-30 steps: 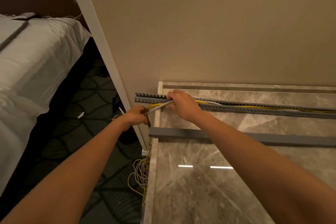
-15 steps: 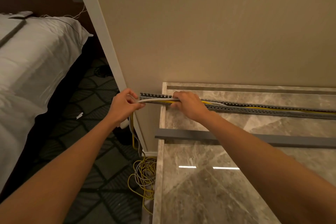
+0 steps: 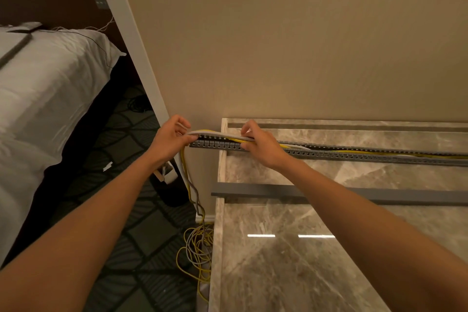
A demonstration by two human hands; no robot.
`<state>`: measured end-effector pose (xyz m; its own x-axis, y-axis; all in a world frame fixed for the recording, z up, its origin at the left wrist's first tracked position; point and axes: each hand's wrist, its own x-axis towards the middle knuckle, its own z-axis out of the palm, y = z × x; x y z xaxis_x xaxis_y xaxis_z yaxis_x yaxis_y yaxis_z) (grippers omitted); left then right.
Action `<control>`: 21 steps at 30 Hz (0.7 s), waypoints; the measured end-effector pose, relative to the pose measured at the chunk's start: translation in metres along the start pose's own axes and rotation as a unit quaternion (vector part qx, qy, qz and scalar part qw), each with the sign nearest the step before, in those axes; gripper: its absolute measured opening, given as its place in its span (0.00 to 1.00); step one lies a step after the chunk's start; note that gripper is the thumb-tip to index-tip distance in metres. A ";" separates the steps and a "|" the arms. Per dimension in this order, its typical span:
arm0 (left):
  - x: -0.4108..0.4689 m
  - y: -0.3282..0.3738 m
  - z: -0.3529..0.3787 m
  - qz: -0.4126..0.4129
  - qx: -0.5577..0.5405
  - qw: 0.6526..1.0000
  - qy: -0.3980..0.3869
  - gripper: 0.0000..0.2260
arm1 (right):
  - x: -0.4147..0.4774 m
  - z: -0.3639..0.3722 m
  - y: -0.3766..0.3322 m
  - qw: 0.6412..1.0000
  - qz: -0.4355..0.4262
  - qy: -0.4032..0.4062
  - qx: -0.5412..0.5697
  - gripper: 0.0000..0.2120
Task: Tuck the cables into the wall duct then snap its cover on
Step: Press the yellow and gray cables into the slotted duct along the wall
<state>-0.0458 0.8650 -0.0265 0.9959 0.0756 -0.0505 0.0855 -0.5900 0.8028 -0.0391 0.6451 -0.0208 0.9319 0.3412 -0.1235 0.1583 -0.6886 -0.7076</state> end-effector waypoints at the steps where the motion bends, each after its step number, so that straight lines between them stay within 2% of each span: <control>1: 0.000 -0.001 0.000 -0.005 -0.004 1.000 -0.003 0.09 | 0.001 -0.001 0.001 1.000 0.003 0.000 0.010 0.06; 4: 0.000 0.002 -0.001 -0.007 0.014 1.000 -0.019 0.13 | 0.004 -0.003 0.001 1.000 0.011 -0.009 0.024 0.06; 9: 0.005 0.012 -0.004 -0.013 0.064 0.996 -0.061 0.12 | 0.009 -0.004 0.000 0.999 0.021 -0.011 0.026 0.06; 13: 0.009 0.018 -0.009 -0.001 0.131 0.989 -0.064 0.13 | 0.011 -0.002 -0.002 0.999 0.041 0.010 0.032 0.07; 15: 0.010 0.021 -0.013 0.005 0.155 0.985 -0.075 0.13 | 0.012 -0.001 -0.001 0.997 0.050 0.026 0.049 0.10; 17: 0.009 0.021 -0.015 0.018 0.187 0.978 -0.086 0.10 | 0.012 -0.002 -0.001 0.996 0.053 0.024 0.066 0.12; 19: 0.008 0.022 -0.013 0.042 0.214 0.973 -0.079 0.04 | 0.012 -0.004 -0.001 0.996 0.051 0.012 0.071 0.08; 21: 0.006 0.026 -0.009 0.079 0.237 0.966 -0.067 0.09 | 0.013 -0.006 -0.001 0.996 0.043 0.005 0.072 0.06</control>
<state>-0.0383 0.8572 -0.0012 0.9901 -0.1310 -0.0513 -0.0946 -0.8899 0.4462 -0.0257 0.6463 -0.0180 0.9432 0.2781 -0.1817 0.0298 -0.6156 -0.7875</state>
